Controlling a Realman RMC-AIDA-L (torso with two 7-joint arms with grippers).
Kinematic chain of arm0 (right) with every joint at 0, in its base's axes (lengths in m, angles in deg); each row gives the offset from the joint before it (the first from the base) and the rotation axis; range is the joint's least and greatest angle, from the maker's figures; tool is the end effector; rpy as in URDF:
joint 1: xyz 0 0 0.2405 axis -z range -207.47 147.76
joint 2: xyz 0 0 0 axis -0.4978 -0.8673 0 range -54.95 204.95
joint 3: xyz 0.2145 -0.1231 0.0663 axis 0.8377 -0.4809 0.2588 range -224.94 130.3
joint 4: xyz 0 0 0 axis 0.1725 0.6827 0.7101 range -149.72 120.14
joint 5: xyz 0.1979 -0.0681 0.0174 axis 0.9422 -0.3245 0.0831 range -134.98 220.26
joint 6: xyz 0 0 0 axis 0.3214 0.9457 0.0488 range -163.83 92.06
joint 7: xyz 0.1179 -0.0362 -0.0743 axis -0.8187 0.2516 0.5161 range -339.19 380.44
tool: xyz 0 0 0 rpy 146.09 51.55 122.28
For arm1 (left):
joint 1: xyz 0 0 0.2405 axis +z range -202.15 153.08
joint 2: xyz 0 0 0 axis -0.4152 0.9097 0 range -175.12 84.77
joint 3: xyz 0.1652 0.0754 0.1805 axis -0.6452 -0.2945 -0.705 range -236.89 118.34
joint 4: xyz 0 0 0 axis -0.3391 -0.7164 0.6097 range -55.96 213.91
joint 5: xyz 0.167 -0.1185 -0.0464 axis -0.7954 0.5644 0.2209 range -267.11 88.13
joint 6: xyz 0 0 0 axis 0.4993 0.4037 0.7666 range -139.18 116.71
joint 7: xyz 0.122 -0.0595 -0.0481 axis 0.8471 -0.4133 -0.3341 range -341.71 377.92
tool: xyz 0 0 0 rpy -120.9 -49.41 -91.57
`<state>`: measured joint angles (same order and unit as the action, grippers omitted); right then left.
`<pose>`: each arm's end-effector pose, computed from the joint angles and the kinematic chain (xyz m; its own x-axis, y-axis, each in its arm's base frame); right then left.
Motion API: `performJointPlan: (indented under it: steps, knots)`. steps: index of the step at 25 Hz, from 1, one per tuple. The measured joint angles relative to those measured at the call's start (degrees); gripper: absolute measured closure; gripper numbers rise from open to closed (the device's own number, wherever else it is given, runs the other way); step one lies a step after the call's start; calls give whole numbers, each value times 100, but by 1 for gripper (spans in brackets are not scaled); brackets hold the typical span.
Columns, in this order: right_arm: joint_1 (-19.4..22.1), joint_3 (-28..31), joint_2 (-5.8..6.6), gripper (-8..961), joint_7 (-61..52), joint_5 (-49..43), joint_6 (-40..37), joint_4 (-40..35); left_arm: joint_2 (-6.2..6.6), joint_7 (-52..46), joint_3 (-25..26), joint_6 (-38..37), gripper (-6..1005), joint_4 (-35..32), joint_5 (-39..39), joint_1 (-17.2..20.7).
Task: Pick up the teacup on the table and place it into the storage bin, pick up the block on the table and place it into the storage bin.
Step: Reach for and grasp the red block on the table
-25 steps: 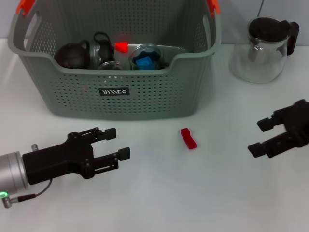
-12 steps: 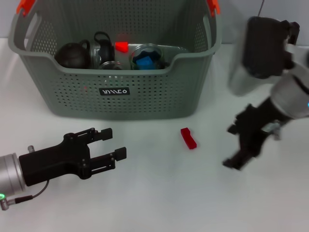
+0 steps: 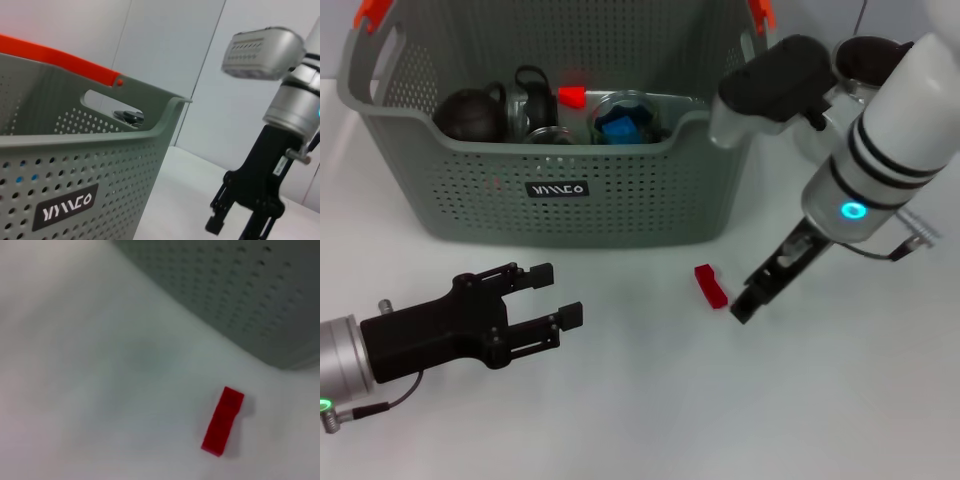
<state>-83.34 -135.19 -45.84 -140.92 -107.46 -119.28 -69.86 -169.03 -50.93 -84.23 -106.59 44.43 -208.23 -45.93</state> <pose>0.1344 0.3786 -0.0669 0.6299 -0.7031 0.3301 -0.5541 -0.7046 -0.4433 -0.3015 0.2654 -0.0170 0.6700 0.3660 0.6458 0.5738 -0.8074 -0.1376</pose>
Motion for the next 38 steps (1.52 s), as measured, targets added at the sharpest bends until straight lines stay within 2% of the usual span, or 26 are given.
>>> performJointPlan:
  steps: [3, 16, 21, 25, 29, 34, 38]
  knots:
    - [-13, -29, 13, 212, -159, 189, 318, 216, -5, 6, 0, 0, 257, 0, 0, 16]
    - [74, -129, -1, 209, -214, 316, 855, 330, 0, 15, 15, -1, 256, 0, 0, 37]
    - [324, -357, 18, 210, 599, 718, 1206, 296, 6, 20, 50, 3, 256, 0, 0, 40]
    - [637, -413, 32, 211, 1967, 1077, 1305, 24, 12, 21, 52, 12, 255, 0, 0, 39]
    - [837, -415, 53, 211, 2448, 920, 1320, -314, 7, 22, 52, 44, 255, 0, 0, 39]
    - [905, -432, 47, 212, 3187, 672, 1327, -504, -4, 21, 52, 52, 255, 0, -3, 39]
    - [899, -528, 14, 213, 3335, 755, 1555, -464, -6, 21, 52, 65, 254, 0, -7, 44]
